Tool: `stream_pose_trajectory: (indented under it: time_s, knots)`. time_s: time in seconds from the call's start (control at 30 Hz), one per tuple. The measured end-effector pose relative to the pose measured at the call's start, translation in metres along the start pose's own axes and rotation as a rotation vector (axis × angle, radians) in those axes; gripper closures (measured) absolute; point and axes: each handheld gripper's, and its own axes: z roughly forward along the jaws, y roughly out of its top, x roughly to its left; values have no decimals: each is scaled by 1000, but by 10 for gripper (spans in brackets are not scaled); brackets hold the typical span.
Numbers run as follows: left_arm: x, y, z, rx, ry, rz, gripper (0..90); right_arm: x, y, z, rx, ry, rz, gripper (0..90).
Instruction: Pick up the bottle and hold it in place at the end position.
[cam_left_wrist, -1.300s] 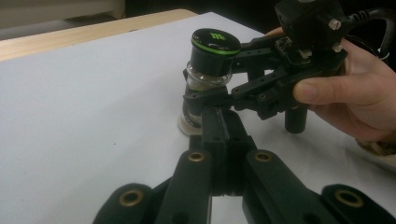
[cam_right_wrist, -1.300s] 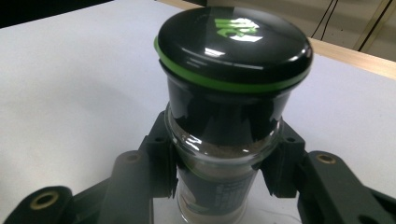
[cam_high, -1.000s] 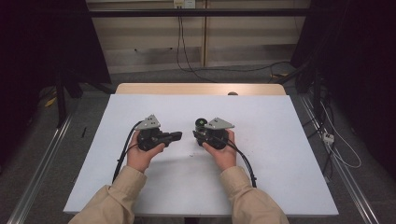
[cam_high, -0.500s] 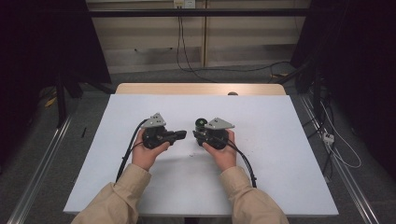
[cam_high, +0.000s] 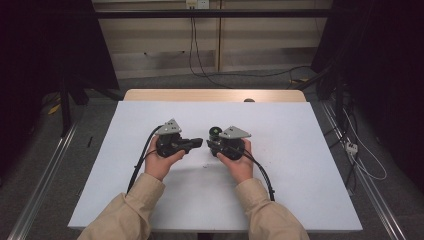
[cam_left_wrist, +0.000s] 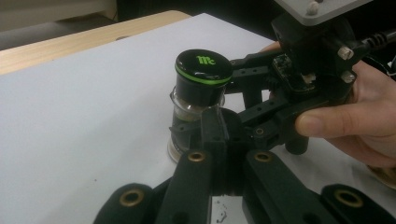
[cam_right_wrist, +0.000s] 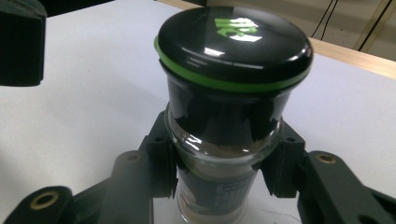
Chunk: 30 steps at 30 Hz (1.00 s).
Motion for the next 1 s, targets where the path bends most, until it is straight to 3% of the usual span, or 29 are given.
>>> stream_pose_trajectory:
  time_s: [1.0]
  knots:
    - [0, 6, 19, 39, 16, 16, 900, 0, 0, 0, 2, 0, 2, 536]
